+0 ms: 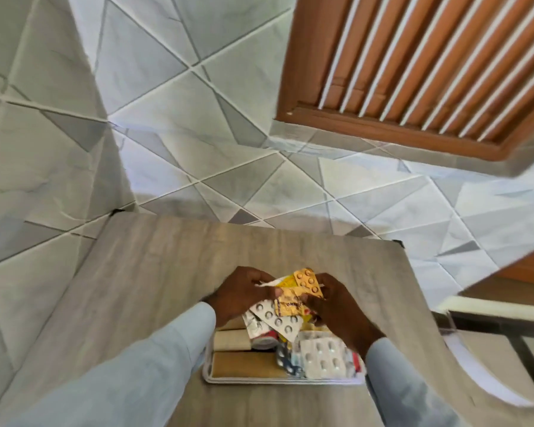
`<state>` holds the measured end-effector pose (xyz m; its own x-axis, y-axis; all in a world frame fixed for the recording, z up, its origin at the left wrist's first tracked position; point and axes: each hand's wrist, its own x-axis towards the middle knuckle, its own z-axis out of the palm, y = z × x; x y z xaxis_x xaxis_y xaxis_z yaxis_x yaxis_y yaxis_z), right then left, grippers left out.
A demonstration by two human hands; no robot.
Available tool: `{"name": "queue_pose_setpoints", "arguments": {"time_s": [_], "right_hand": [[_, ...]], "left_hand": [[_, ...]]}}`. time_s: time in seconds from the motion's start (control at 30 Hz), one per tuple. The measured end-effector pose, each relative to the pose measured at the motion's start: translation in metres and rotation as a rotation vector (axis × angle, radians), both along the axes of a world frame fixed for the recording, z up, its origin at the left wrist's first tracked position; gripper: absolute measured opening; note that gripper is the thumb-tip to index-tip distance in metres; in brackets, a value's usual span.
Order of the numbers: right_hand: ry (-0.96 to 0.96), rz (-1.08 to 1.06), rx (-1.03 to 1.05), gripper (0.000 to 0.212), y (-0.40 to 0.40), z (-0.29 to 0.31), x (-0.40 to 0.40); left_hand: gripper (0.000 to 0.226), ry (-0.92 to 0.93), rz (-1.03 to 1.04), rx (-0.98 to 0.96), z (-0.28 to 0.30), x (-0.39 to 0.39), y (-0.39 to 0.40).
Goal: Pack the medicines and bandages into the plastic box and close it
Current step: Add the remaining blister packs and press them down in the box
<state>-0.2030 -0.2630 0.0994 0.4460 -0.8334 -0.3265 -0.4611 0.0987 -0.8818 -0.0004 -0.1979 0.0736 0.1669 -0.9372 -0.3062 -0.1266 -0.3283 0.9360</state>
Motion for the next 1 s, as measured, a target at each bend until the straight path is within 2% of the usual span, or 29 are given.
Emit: {"name": "queue_pose_setpoints", "arguments": {"time_s": [0.13, 0.23, 0.37, 0.5, 0.73, 0.83, 1.0], "right_hand": [[0.018, -0.215, 0.064, 0.014, 0.018, -0.022, -0.08], [0.058, -0.31, 0.012, 0.016, 0.028, -0.044, -0.11], [0.308, -0.209, -0.226, 0.02, 0.039, -0.059, -0.111], [0.618, -0.096, -0.384, 0.042, 0.041, -0.056, -0.1], [0.765, -0.046, -0.565, 0.045, 0.033, -0.053, -0.085], [0.796, -0.038, -0.623, 0.043, 0.031, -0.054, -0.082], [0.814, -0.047, -0.725, 0.03, 0.032, -0.067, -0.081]], "left_hand": [[0.031, -0.165, -0.234, -0.006, -0.024, -0.06, -0.016], [0.032, -0.364, -0.278, -0.009, -0.041, -0.085, -0.019], [0.033, -0.533, -0.269, -0.011, -0.052, -0.094, -0.016], [0.034, -0.667, -0.292, -0.1, -0.053, -0.098, -0.007], [0.046, -1.003, -0.335, -0.276, -0.069, -0.101, 0.018], [0.037, -1.016, -0.407, -0.356, -0.063, -0.099, 0.025], [0.063, -1.147, -0.581, -0.278, -0.055, -0.089, 0.027]]}}
